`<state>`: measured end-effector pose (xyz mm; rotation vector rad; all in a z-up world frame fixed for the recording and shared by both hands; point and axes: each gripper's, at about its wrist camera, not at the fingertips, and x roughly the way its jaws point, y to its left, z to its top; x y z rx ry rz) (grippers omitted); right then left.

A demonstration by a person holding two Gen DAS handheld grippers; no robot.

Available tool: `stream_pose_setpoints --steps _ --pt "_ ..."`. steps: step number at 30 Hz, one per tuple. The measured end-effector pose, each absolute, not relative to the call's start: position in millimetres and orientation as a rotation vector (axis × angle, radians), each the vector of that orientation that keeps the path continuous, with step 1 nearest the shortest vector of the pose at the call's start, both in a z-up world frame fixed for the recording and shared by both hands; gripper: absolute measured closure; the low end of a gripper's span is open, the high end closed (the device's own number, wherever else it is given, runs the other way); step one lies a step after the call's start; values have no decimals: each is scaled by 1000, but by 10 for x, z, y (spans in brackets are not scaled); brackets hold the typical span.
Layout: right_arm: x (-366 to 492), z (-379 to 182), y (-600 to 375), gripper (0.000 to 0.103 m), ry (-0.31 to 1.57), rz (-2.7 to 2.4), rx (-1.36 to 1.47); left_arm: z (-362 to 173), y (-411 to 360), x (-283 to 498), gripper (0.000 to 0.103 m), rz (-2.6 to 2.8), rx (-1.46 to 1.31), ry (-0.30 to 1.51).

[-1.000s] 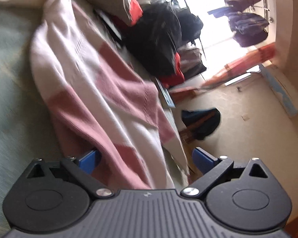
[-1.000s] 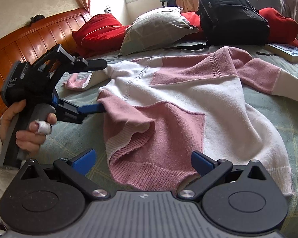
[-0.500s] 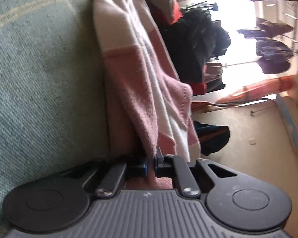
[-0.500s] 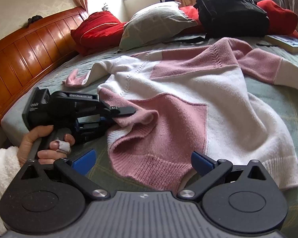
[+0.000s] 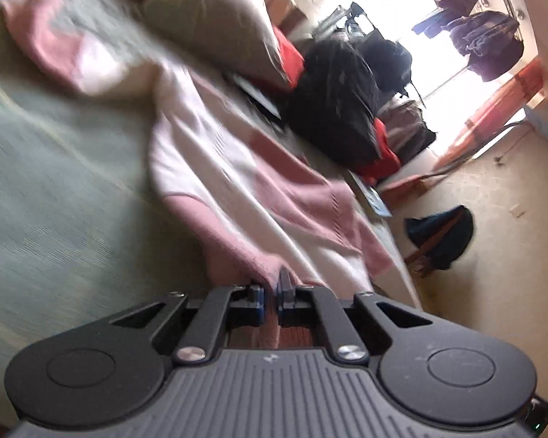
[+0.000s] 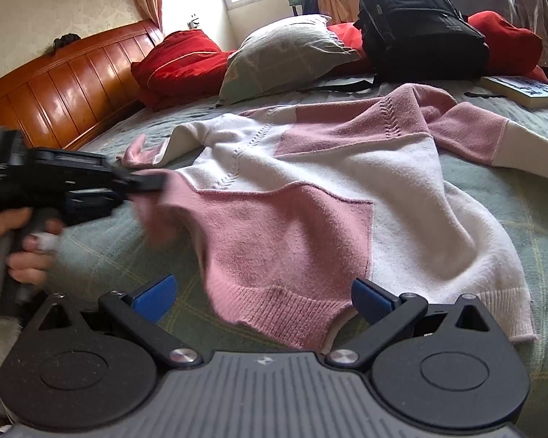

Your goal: Fold clothes

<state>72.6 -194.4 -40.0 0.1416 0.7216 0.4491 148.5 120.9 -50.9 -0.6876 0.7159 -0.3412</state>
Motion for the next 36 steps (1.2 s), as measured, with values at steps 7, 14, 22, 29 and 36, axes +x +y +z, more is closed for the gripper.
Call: stream_pose_setpoints --steps 7,14,22,29,36 --pt "667 -335 -1969 0 702 440 139 -428 1610 1320 99 -241 -644 729" --pt "628 -328 -2075 0 697 405 141 -580 1842 1264 99 -166 -681 760" --pt "618 -348 -2539 0 666 318 181 -833 1995 1238 98 -120 -719 819" --pt "848 -503 -3195 0 686 206 313 -824 1945 1208 94 -129 -640 834" --pt "981 -673 -3402 0 690 264 415 -820 1897 1184 63 -141 -567 847"
